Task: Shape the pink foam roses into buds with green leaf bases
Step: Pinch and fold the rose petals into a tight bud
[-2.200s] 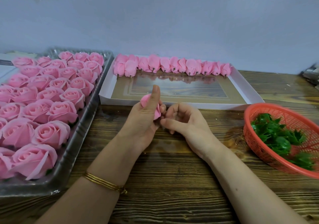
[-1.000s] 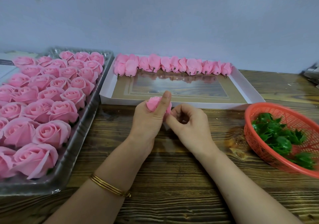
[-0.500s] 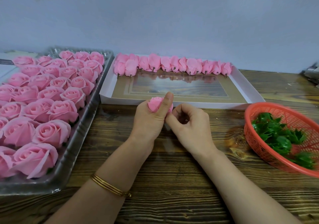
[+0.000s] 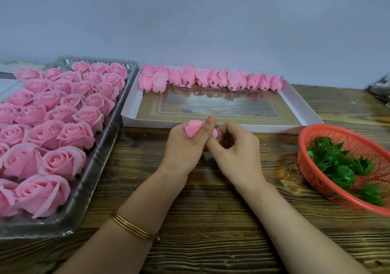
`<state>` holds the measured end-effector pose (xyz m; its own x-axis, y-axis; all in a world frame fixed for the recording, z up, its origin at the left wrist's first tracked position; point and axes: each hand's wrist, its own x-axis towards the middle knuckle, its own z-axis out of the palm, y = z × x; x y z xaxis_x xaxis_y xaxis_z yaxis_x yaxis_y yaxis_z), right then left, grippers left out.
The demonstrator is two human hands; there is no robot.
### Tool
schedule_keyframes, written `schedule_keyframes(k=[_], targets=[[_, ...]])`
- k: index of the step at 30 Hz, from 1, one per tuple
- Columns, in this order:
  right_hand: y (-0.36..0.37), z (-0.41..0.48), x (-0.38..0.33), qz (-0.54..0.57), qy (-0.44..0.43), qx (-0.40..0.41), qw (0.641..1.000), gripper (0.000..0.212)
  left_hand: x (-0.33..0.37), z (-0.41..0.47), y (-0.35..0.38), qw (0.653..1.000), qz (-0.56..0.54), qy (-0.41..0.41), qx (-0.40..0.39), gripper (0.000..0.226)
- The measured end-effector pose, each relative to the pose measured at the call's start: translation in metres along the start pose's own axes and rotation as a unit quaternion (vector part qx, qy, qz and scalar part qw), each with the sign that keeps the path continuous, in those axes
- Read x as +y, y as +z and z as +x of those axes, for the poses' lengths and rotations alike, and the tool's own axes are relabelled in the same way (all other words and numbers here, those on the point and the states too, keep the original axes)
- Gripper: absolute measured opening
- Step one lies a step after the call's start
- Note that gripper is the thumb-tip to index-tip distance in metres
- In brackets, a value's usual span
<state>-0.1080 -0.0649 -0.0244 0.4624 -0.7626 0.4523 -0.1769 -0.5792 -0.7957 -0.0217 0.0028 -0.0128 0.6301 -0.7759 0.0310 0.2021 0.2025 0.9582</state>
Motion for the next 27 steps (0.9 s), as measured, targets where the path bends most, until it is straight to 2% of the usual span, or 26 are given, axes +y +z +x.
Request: schedule_keyframes(k=[4,8,14,20,27], targets=[[-0.001,0.0,-0.003,0.079,0.017,-0.019,0.997,0.02,0.003,0.0,-0.002,0.999,-0.015,-0.03,0.005,0.042],[0.0,-0.001,-0.003,0.122,0.035,-0.043,0.991,0.009,0.006,0.002,-0.001,0.996,-0.067,-0.034,0.044,0.043],[0.007,-0.008,-0.003,0.079,0.029,-0.124,0.989,0.02,0.007,0.005,-0.002,0.99,-0.12,-0.052,0.057,0.038],[0.008,-0.01,-0.01,0.002,0.021,-0.094,0.995,0.023,0.005,0.001,0.001,0.99,-0.128,-0.029,0.048,0.039],[0.01,-0.01,-0.011,0.026,0.067,-0.081,0.994,0.026,0.005,0.0,0.004,0.987,-0.148,-0.033,0.043,0.037]])
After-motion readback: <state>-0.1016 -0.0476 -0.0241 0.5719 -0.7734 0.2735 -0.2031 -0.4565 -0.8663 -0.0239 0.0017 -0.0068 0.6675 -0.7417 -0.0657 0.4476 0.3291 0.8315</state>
